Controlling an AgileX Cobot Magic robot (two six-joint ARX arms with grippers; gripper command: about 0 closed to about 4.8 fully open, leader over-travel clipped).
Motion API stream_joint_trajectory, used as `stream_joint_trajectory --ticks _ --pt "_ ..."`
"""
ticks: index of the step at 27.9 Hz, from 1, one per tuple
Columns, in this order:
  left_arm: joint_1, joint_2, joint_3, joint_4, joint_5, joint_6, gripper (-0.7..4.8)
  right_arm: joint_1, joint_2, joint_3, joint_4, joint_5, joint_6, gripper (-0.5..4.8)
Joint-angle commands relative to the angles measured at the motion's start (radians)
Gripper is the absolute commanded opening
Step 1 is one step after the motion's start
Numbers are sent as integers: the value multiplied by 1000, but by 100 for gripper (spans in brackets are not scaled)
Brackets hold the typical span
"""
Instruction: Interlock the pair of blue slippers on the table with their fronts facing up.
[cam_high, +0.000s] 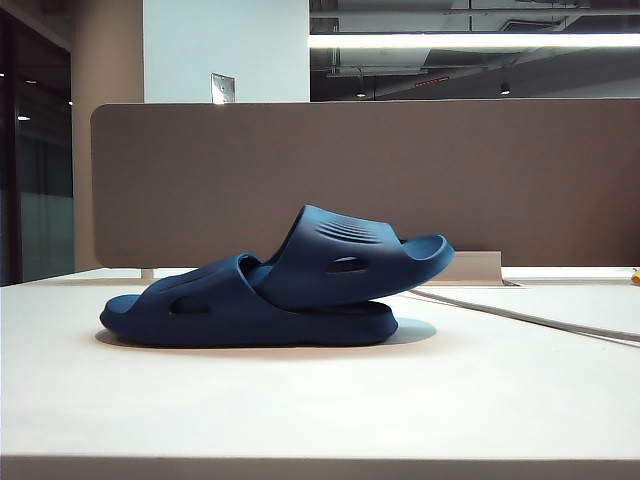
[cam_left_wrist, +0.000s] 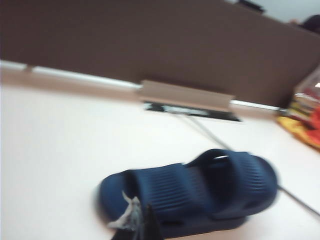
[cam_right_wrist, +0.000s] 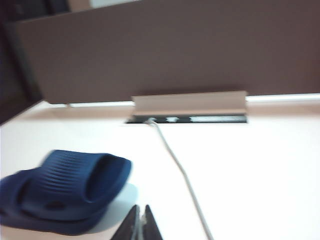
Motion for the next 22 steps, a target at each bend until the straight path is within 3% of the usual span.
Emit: stream_joint_trajectory --ticks 1,6,15,22 --pt "-2 0 -34 23 -69 -29 -5 1 1 -45 48 49 1 11" --pt "-2 0 -73 24 -120 -47 -5 1 1 -95 50 60 1 11" --pt "-2 0 -204 111 -121 -47 -6 1 3 -133 47 109 23 11" --pt "-2 0 -258 107 -111 -67 -6 2 3 -133 46 88 25 12"
